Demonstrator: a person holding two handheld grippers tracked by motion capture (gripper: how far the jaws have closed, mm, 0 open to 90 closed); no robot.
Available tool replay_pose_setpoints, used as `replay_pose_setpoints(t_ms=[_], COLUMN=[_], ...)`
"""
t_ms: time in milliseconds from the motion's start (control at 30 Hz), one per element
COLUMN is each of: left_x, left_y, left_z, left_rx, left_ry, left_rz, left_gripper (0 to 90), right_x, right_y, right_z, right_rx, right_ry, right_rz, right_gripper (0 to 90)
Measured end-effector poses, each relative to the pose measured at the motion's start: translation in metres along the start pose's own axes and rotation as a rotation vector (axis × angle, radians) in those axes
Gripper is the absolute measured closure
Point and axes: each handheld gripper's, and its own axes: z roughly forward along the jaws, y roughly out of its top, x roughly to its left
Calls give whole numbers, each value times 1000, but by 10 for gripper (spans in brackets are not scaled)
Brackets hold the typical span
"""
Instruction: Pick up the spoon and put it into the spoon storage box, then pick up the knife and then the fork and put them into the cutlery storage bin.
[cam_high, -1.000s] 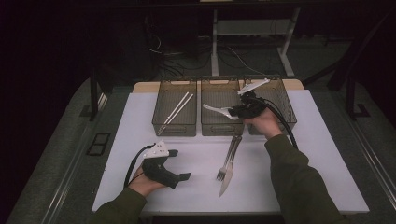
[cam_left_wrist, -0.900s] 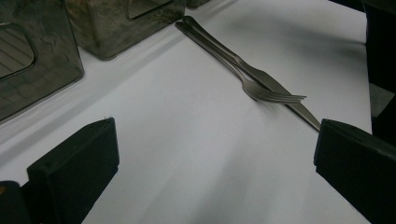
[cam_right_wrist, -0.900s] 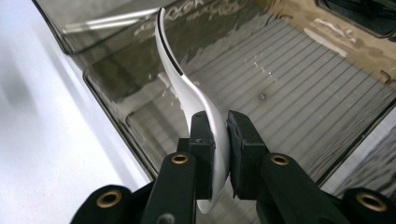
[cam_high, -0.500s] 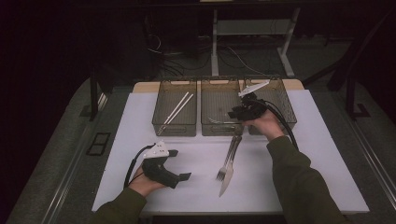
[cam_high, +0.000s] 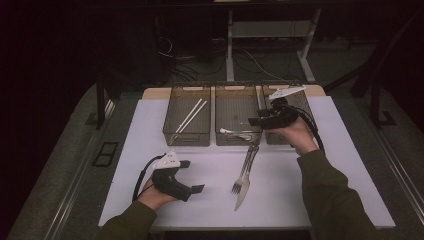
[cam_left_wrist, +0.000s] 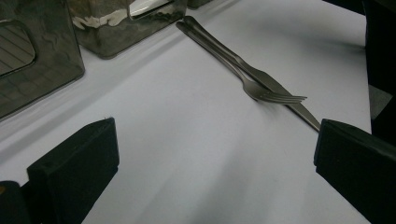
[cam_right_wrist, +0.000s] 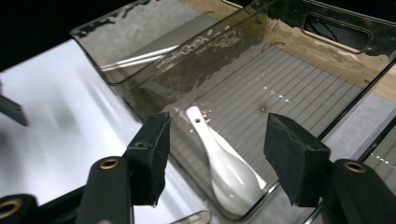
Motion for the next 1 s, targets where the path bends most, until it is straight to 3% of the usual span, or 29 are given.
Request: replay_pose_setpoints(t_ms=[233, 467, 533, 800, 1000], left_x=[0, 0, 0, 0, 0], left_y=[1, 1, 1, 1, 1], left_z=[1, 1, 1, 0, 0], left_rx=[4, 4, 6, 3, 3], left_ry=[-5, -1, -1, 1, -1], left_rz=[8, 7, 8, 9, 10], left_gripper=[0, 0, 0, 0, 0], right_x=[10, 20, 22, 26, 27], right_y=[-15, -33, -37, -54, -62], right_z=[-13, -22, -23, -26, -18], right_rx=[-17, -27, -8, 13, 41], right_ry=[-13, 2, 4, -5, -20], right_rz=[-18, -22, -29, -49, -61], right_gripper=[401, 455, 475, 595, 740])
